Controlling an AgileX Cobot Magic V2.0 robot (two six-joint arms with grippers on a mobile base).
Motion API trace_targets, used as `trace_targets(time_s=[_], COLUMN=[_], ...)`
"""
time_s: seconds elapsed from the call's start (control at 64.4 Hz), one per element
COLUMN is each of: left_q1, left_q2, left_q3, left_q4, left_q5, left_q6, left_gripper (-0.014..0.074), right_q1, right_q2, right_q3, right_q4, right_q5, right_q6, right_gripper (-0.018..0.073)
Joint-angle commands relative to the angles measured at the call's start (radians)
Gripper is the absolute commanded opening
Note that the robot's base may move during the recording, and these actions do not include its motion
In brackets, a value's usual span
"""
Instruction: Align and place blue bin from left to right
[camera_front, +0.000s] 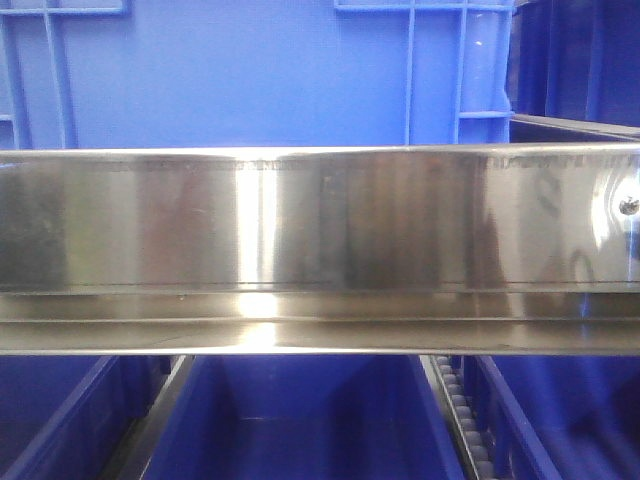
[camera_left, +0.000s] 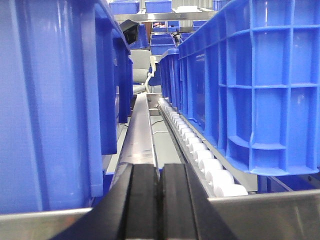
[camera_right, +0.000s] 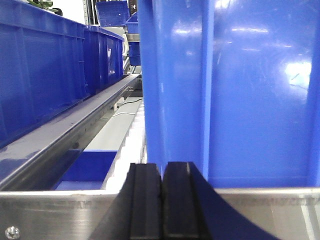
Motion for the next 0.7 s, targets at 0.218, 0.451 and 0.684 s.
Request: trace_targets(time_s=[0.218, 0.451, 0.684], left_q1=[-0.004, -0.004, -0.004], left_q2=[-0.005, -0.005, -0.005], left_q3=[-0.004, -0.004, -0.004], left_q4=[0.003, 0.003, 0.003], left_q5=[-0.026, -0.030, -0.030], left_q6=[0.001, 0.001, 0.001], left_gripper=[-0.0111, -0.0111, -0.0111], right_q1=[0.001, 0.001, 0.002], right_q2=[-0.004, -0.004, -0.004], right_q3=[-0.001, -0.001, -0.001], right_q4=[-0.006, -0.006, -0.006], right_q5=[-0.023, -0.023, -0.040], right_q6=[-0.011, -0.011, -0.011], right_gripper=[-0.0153, -0.0153, -0.0153])
